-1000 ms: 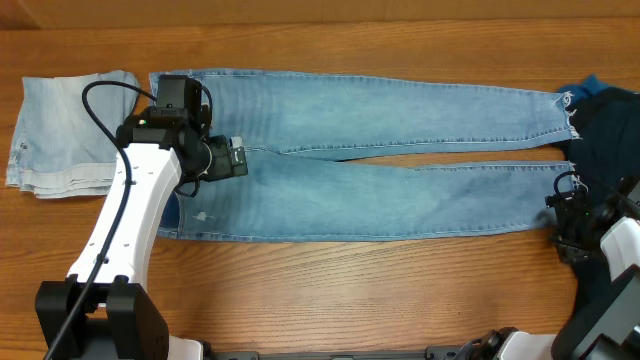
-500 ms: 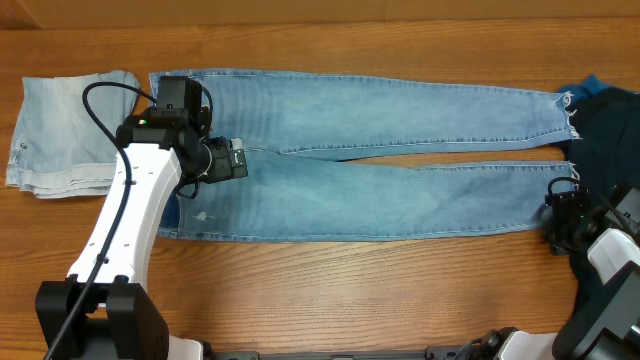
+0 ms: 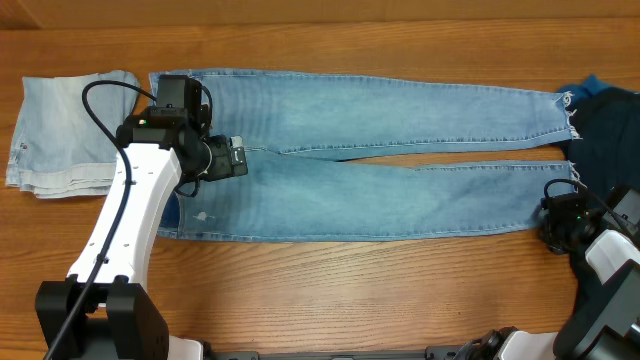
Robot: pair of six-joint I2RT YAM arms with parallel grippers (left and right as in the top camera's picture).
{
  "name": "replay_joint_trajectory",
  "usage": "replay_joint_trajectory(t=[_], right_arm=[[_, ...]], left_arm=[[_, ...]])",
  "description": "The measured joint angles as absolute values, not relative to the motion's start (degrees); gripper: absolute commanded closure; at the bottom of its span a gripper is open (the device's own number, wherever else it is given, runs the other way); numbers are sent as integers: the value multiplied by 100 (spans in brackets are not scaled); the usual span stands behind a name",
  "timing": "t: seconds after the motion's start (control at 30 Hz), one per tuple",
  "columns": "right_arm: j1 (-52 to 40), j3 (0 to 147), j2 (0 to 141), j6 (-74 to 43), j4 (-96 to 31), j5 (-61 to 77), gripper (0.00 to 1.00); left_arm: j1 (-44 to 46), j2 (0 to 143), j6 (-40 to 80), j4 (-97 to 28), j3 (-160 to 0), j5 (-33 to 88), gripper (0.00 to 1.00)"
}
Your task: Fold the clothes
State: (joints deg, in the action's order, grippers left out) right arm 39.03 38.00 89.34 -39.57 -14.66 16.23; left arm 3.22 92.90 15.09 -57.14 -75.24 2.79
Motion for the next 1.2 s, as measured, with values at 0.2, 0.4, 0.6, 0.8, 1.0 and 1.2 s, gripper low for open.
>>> replay_joint_trajectory(t=[0.2, 0.4, 0.6, 0.8, 1.0, 1.2], right_arm=[[3900, 3785, 8943, -3933, -1452, 1756, 72], [3903, 3651, 8954, -4021, -1544, 1756, 75], [3903, 3352, 8954, -4165, -899, 2062, 86], [3903, 3347, 8954, -3809, -808, 2368, 96], [3896, 3990, 8960, -3380, -1914, 2311, 96], [3785, 4241, 8962, -3299, -2335, 2056, 96]], left_arm=[[322, 9290, 1509, -5697, -7524, 279, 0], [322, 9290, 1509, -5695, -7524, 279, 0], [322, 9290, 1509, -5688, -7524, 276, 0], [322, 9290, 1509, -5647, -7524, 276, 0], [235, 9292, 1793, -5817, -7651, 287, 0], [-880, 9290, 2652, -6604, -8626, 467, 0]])
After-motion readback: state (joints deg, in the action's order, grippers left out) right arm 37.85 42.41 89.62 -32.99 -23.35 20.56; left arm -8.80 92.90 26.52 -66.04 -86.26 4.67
